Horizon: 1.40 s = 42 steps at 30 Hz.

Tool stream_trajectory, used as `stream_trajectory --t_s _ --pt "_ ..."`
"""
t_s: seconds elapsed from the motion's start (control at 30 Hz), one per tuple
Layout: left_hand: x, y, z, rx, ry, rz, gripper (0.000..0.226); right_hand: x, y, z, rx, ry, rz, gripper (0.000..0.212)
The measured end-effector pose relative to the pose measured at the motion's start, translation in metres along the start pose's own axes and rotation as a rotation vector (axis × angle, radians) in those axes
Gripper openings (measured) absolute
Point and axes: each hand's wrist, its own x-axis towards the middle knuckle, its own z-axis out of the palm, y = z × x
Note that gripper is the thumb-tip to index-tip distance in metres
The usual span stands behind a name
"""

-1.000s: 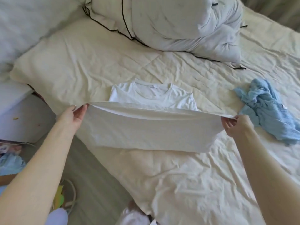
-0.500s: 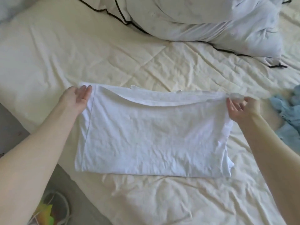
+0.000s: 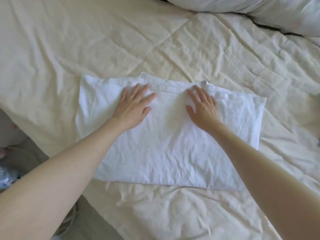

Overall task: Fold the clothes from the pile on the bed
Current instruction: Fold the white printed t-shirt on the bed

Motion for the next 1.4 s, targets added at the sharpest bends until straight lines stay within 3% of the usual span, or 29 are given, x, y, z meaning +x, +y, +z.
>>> stream_trajectory --t_s 0.13,0.27,0.47,0.57,0.67,0.83,1.03,1.4 --pt "0.006 -0.013 -0.005 -0.054 -0.024 -0.169 0.052 -0.007 0.011 -0.007 -0.024 0.017 0.135 0.054" --pt "-0.054 0.005 0.010 -0.148 0.060 -0.200 0.052 -0.075 0.008 0.005 0.141 0.198 0.235 0.047" --pt "-0.174 0.059 0.055 -0.146 -0.133 -0.292 0.057 -0.212 0.027 0.025 0.211 0.265 0.429 0.042" --pt "-0.182 0.068 0.060 -0.145 -0.133 -0.345 0.055 -0.246 0.049 0.021 0.301 0.382 0.655 0.036" --pt "-0.174 0.070 0.064 -0.166 -0.136 -0.398 0.049 -0.255 0.072 0.012 0.545 0.397 0.883 0.027" --pt "-0.171 0.067 0.068 -0.169 -0.179 -0.427 0.054 -0.254 0.096 0.004 0.802 0.229 0.872 0.005" --pt "-0.165 0.057 0.066 -0.194 -0.281 -0.435 0.054 -0.261 0.126 -0.008 1.279 0.323 1.066 0.021" --pt "-0.160 0.044 0.050 -0.175 -0.409 -0.326 0.054 -0.236 0.123 0.010 1.066 0.333 1.416 0.024"
